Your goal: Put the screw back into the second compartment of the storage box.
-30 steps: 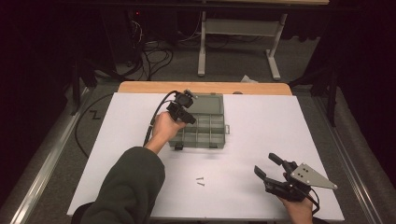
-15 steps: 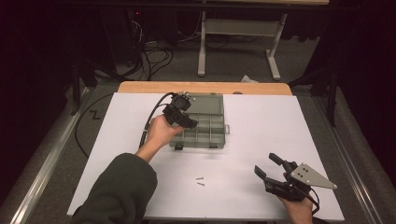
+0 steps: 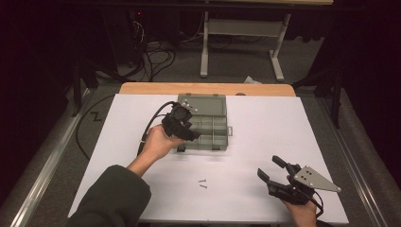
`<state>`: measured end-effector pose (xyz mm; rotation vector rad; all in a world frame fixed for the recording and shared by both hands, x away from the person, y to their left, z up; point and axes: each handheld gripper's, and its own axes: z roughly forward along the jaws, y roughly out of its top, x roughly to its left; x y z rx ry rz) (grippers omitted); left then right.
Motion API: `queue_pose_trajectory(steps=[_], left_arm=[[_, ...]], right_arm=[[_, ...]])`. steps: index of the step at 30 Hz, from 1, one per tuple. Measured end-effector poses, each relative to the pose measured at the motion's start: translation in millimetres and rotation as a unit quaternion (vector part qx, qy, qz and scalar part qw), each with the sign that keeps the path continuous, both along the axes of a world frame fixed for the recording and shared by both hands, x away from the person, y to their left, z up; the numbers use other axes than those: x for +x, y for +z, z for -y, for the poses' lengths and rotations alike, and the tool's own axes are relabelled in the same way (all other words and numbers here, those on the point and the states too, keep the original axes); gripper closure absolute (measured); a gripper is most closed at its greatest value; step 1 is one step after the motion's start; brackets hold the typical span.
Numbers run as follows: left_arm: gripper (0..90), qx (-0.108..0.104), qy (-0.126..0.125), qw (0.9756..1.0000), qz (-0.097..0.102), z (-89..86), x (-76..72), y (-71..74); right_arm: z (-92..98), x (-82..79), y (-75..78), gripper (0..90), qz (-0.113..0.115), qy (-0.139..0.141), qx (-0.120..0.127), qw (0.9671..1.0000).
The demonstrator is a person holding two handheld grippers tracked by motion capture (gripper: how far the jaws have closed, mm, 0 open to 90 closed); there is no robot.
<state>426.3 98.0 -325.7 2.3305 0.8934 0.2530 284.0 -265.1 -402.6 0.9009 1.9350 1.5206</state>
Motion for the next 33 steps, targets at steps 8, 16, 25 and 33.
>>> queue_pose_trajectory(steps=[8,16,25,33], left_arm=[[45.8,-0.009,-0.009,0.9999,0.003,-5.4,-15.4,-0.4],[45.7,-0.011,-0.023,0.9997,-0.006,-6.2,-29.3,-7.3],[46.5,-0.003,-0.047,0.9988,-0.014,-0.4,-45.5,-17.4],[47.9,0.007,-0.064,0.9976,-0.025,7.0,-53.5,-31.2]], right_arm=[[0.0,0.1,0.1,30.3,-0.002,-0.001,0.002,1.0],[0.6,0.9,-0.1,29.9,-0.002,0.0,0.004,1.0],[0.6,0.7,0.1,29.9,-0.002,-0.002,0.005,1.0],[0.8,-0.1,0.7,30.0,-0.001,-0.001,0.01,0.9999]])
